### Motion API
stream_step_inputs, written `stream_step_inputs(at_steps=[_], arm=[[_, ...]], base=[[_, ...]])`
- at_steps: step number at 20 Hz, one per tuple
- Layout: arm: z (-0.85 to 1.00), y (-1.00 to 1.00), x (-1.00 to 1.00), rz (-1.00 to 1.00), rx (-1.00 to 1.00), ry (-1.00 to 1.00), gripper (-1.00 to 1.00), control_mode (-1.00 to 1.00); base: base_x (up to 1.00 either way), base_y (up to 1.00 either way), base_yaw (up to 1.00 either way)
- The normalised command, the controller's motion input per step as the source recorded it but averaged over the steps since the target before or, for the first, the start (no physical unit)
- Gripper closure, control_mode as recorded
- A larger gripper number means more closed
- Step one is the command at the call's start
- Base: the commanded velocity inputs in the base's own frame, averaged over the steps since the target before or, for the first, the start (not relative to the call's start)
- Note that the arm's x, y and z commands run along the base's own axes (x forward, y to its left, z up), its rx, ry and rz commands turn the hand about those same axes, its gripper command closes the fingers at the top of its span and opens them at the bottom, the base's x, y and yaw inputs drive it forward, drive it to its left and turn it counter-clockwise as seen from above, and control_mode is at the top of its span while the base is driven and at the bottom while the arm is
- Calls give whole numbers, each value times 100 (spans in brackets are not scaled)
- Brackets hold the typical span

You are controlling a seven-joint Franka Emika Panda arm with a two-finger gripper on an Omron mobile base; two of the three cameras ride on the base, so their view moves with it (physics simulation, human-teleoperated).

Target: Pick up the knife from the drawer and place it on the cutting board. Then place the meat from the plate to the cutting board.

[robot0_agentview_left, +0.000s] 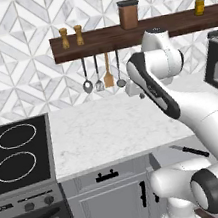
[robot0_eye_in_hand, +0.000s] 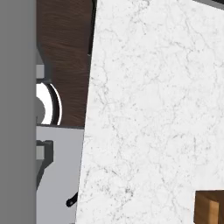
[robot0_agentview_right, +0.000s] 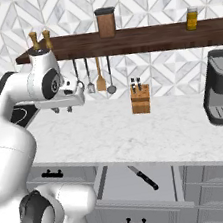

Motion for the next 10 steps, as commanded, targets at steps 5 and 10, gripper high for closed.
stream_step_inputs(at_steps=[5,10], arm=[[-4,0,-14,0,0,-1,-100,-100],[-36,-9,-31,0,1,17,-100,-100]], base=[[0,0,0],[0,0,0]])
